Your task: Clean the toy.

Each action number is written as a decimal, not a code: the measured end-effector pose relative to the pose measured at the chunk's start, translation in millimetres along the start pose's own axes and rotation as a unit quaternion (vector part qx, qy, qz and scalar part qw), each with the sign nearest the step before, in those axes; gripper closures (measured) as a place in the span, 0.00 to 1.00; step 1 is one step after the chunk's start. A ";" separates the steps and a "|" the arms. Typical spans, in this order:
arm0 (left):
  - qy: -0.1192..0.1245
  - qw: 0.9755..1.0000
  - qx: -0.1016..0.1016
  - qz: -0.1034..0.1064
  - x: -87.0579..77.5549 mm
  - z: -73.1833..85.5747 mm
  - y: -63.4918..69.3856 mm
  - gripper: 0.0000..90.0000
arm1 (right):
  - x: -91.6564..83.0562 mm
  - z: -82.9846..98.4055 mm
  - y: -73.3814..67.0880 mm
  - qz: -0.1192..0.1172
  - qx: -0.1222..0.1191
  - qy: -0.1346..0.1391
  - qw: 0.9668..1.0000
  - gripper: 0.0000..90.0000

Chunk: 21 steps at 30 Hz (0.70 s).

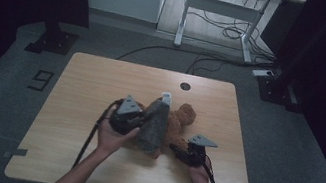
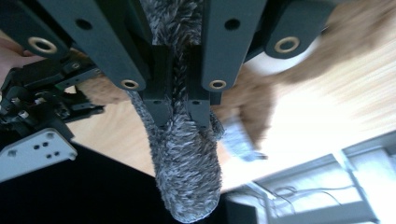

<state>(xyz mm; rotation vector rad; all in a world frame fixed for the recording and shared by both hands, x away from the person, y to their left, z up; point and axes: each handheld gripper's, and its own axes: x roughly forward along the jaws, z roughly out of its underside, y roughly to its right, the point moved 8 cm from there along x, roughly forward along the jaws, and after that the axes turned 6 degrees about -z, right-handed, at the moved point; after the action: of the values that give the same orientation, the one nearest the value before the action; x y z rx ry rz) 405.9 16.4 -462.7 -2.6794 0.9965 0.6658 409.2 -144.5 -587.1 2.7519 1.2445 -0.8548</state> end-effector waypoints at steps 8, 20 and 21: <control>-0.045 0.999 -0.017 -0.003 45.3 33.4 1.6 0.92 | -2.3 1.0 1.6 0.002 0.001 -0.002 1.000 0.65; -0.006 0.995 -0.061 -0.073 -32.5 61.2 -70.4 0.92 | -1.7 0.8 0.4 0.001 0.003 0.000 1.000 0.65; -0.011 0.994 -0.065 -0.084 -36.4 66.5 -78.2 0.92 | -1.9 1.2 0.7 0.001 0.003 -0.001 1.000 0.65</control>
<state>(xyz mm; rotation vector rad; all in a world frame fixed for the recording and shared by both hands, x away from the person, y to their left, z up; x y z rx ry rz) 410.5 118.3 -500.8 -2.8219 0.7351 0.7460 408.1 -146.6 -587.4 2.7564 1.2407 -0.8627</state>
